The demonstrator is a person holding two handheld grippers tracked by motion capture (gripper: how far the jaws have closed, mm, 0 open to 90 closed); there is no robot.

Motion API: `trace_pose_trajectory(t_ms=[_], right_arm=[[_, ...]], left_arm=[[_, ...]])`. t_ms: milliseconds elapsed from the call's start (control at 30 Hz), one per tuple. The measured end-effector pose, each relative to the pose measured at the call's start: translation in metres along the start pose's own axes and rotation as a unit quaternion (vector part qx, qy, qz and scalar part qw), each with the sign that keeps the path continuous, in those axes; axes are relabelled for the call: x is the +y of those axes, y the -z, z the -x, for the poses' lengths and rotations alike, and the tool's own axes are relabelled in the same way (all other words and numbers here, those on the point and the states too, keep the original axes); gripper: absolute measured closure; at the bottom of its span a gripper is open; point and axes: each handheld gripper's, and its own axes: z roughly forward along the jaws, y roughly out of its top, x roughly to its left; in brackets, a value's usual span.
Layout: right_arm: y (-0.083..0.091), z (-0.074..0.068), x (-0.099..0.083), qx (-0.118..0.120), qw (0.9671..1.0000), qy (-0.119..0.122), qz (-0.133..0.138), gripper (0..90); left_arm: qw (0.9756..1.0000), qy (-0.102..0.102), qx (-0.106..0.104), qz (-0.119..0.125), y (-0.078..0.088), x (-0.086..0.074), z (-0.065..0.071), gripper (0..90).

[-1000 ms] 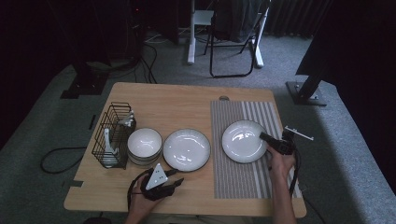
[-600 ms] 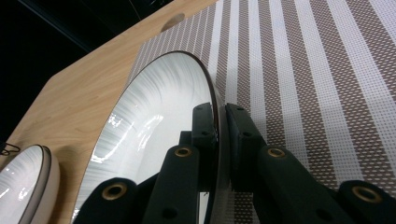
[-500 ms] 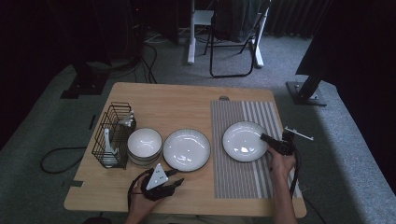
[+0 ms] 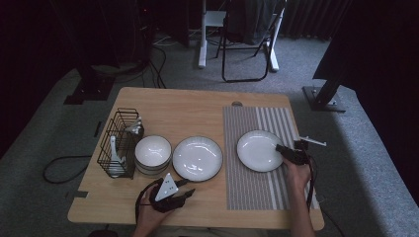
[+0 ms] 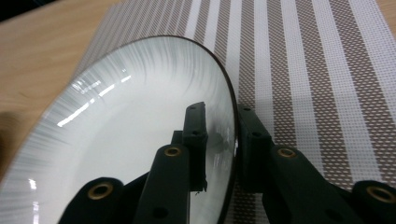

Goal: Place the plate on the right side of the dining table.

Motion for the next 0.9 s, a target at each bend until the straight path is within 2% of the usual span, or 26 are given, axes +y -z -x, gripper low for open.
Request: trace_pose_trajectory(t_ms=[167,500,800,900], right_arm=[[-0.002,-0.001,-0.004,-0.033,0.9991,0.023,-0.011,75.2],[0.000,-0.002,-0.010,-0.039,0.9992,0.012,0.006,76.9],[0.000,-0.002,-0.010,-0.038,0.9991,0.018,0.007,76.5],[0.000,-0.002,-0.010,-0.039,0.9988,0.027,0.007,75.9]], left_arm=[[1.0000,0.000,0.000,0.000,0.000,0.000,0.000,56.9],[1.0000,-0.001,0.000,-0.002,-0.001,0.000,0.001,56.9],[1.0000,-0.002,0.001,-0.004,-0.001,0.000,0.000,56.7],[1.0000,-0.003,0.001,-0.006,-0.002,0.000,0.001,56.5]])
